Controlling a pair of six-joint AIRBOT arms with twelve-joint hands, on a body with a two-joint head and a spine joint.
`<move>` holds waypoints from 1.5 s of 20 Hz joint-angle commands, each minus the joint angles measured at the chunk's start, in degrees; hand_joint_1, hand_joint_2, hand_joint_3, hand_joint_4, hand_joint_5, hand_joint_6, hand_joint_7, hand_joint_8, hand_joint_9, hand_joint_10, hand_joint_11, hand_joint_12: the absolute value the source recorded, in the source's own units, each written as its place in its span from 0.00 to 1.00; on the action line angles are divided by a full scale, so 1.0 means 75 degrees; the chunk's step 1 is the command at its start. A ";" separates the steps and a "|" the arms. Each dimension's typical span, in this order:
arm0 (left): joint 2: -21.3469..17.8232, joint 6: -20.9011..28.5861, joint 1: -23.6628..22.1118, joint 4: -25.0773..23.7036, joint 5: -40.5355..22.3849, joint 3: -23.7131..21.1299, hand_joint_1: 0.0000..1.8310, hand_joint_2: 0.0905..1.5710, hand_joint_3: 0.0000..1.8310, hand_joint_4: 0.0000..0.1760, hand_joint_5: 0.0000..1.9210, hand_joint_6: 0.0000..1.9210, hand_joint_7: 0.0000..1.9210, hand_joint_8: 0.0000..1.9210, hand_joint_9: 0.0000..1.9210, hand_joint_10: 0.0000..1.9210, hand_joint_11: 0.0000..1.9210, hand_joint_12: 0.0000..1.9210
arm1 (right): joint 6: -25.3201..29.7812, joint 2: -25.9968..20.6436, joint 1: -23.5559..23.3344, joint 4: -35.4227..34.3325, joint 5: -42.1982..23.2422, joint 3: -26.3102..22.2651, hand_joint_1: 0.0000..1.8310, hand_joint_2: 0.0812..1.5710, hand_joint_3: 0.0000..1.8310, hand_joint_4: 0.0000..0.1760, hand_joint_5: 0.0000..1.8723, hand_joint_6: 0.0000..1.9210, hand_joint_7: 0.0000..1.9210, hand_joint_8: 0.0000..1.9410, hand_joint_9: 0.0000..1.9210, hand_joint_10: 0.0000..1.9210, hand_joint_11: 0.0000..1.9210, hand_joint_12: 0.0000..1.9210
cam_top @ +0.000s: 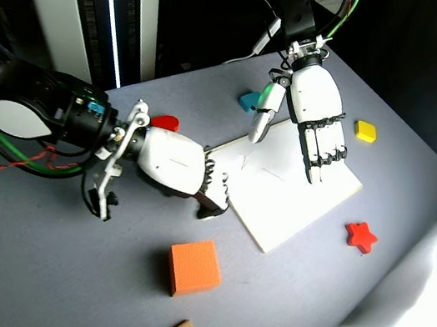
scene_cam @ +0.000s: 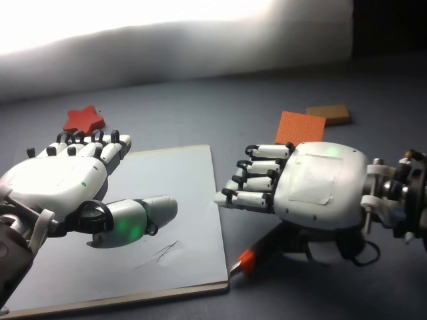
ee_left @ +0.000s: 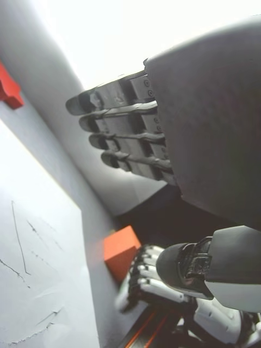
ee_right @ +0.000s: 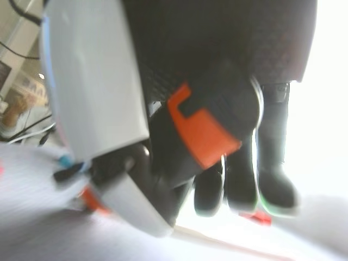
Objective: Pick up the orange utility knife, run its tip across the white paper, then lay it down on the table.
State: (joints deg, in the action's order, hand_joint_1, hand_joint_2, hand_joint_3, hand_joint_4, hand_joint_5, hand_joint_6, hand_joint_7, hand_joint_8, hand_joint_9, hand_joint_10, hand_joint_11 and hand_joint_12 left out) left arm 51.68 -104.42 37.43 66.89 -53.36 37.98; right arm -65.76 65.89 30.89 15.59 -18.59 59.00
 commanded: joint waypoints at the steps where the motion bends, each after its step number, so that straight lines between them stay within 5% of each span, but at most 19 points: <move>1: -0.0022 -0.0018 -0.0016 -0.0440 -0.0549 0.0029 0.00 0.69 0.00 0.00 0.00 0.00 0.02 0.00 0.02 0.00 0.00 0.14 | 0.0024 -0.0073 -0.0052 -0.0036 -0.0796 -0.0083 0.41 0.68 0.00 0.00 0.01 0.05 0.09 0.00 0.04 0.12 0.00 0.28; 2: -0.0022 -0.0018 -0.0021 -0.0440 -0.0549 0.0023 0.00 0.69 0.00 0.00 0.00 0.00 0.02 0.00 0.02 0.00 0.00 0.14 | 0.0096 -0.0237 -0.0075 -0.0036 -0.0608 -0.0234 0.41 0.68 0.00 0.00 0.01 0.05 0.09 0.00 0.04 0.12 0.00 0.28; 3: -0.0022 -0.0029 -0.0044 -0.0440 -0.0549 0.0020 0.00 0.69 0.00 0.00 0.00 0.00 0.02 0.00 0.03 0.00 0.00 0.15 | 0.0128 -0.0373 -0.0115 -0.0036 -0.0448 -0.0347 0.35 0.64 0.00 0.00 0.00 0.00 0.03 0.00 0.01 0.04 0.00 0.02; 7: -0.0024 -0.0092 -0.0300 -0.0441 -0.0353 -0.0042 0.00 0.69 0.00 0.00 0.00 0.00 0.02 0.00 0.02 0.00 0.00 0.14 | 0.0457 -0.1155 -0.0248 -0.0300 -0.0040 -0.1021 0.27 0.61 0.00 0.00 0.00 0.00 0.01 0.00 0.00 0.00 0.00 0.00; 9: -0.0047 -0.0092 -0.0491 -0.0498 -0.0349 -0.0161 0.00 0.68 0.00 0.00 0.02 0.00 0.06 0.01 0.05 0.01 0.00 0.18 | 0.0777 -0.1781 -0.0212 -0.0748 0.0218 -0.1561 0.12 0.64 0.00 0.00 0.00 0.00 0.06 0.02 0.04 0.02 0.01 0.01; 12: -0.0071 -0.0212 -0.0889 -0.0533 -0.0348 -0.0394 0.01 0.75 0.01 0.00 0.16 0.04 0.22 0.04 0.23 0.07 0.00 0.64 | 0.1234 -0.2661 -0.0133 -0.0748 0.0247 -0.2112 0.06 0.72 0.00 0.00 0.16 0.03 0.23 0.03 0.19 0.03 0.00 0.40; 13: -0.0070 -0.0305 -0.1020 -0.0511 -0.0333 -0.0510 0.05 0.79 0.00 0.00 0.27 0.06 0.33 0.06 0.29 0.20 0.01 0.74 | 0.1434 -0.3010 -0.0128 -0.0748 0.0174 -0.2286 0.07 0.74 0.00 0.00 0.25 0.07 0.33 0.06 0.30 0.09 0.00 0.65; 14: -0.0067 -0.0348 -0.1056 -0.0503 -0.0333 -0.0553 0.05 0.79 0.00 0.00 0.27 0.06 0.33 0.06 0.29 0.20 0.01 0.74 | 0.1489 -0.3107 -0.0113 -0.0748 0.0077 -0.2336 0.07 0.74 0.00 0.00 0.25 0.07 0.33 0.06 0.30 0.09 0.00 0.65; 15: -0.0066 -0.0398 -0.1099 -0.0503 -0.0333 -0.0620 0.12 0.85 0.00 0.00 0.41 0.12 0.35 0.49 0.27 0.67 0.13 0.89 | 0.1693 -0.3291 -0.0049 -0.0725 -0.0097 -0.2409 0.10 0.82 0.01 0.00 0.40 0.42 0.45 0.44 0.38 0.63 0.19 0.93; 16: -0.0066 -0.0525 -0.1158 -0.0504 -0.0321 -0.0683 0.12 0.85 0.00 0.00 0.41 0.12 0.35 0.49 0.27 0.67 0.13 0.89 | 0.2191 -0.3475 0.0026 -0.0503 -0.0380 -0.2451 0.10 0.82 0.01 0.00 0.40 0.42 0.45 0.44 0.38 0.63 0.19 0.93; 17: -0.0066 -0.0552 -0.1182 -0.0506 -0.0306 -0.0713 0.12 0.89 0.00 0.00 0.39 0.37 0.35 0.71 0.28 0.83 0.15 0.99 | 0.2292 -0.3569 0.0037 -0.0460 -0.0486 -0.2460 0.12 0.88 0.01 0.00 0.43 0.67 0.50 0.66 0.42 0.84 0.29 1.00; 18: -0.0065 -0.0607 -0.1224 -0.0513 -0.0306 -0.0745 0.12 0.90 0.00 0.00 0.39 0.48 0.38 0.72 0.29 0.85 0.18 1.00 | 0.2296 -0.3699 0.0032 -0.0464 -0.0468 -0.2458 0.14 0.90 0.01 0.00 0.43 0.77 0.52 0.73 0.45 0.88 0.33 1.00; 22: -0.0066 -0.0678 -0.1320 -0.0538 -0.0306 -0.0787 0.14 0.91 0.00 0.00 0.38 0.64 0.39 0.83 0.32 0.95 0.21 1.00 | 0.2288 -0.4005 0.0189 -0.0491 -0.0506 -0.2483 0.13 0.92 0.01 0.00 0.46 0.84 0.59 0.85 0.57 0.99 0.51 1.00; 25: -0.0066 -0.0678 -0.1317 -0.0536 -0.0306 -0.0812 0.14 0.90 0.00 0.00 0.38 0.81 0.43 0.87 0.37 0.98 0.28 1.00 | 0.2307 -0.4159 0.0502 -0.0880 -0.0754 -0.2497 0.12 0.94 0.01 0.00 0.46 0.92 0.59 0.91 0.59 1.00 0.55 1.00; 30: -0.0070 -0.0703 -0.1305 -0.0539 -0.0315 -0.0798 0.13 0.91 0.00 0.00 0.41 0.73 0.46 0.83 0.40 0.96 0.31 1.00 | 0.1974 -0.4139 0.0769 -0.1089 -0.2414 -0.2500 0.10 0.96 0.01 0.00 0.51 0.98 0.61 0.96 0.61 1.00 0.56 1.00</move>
State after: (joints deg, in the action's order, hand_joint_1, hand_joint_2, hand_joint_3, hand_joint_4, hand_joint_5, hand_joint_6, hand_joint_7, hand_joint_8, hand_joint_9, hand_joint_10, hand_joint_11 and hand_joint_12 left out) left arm 51.62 -109.49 28.21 66.67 -52.14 32.08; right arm -51.31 35.00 37.08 8.14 -28.32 40.47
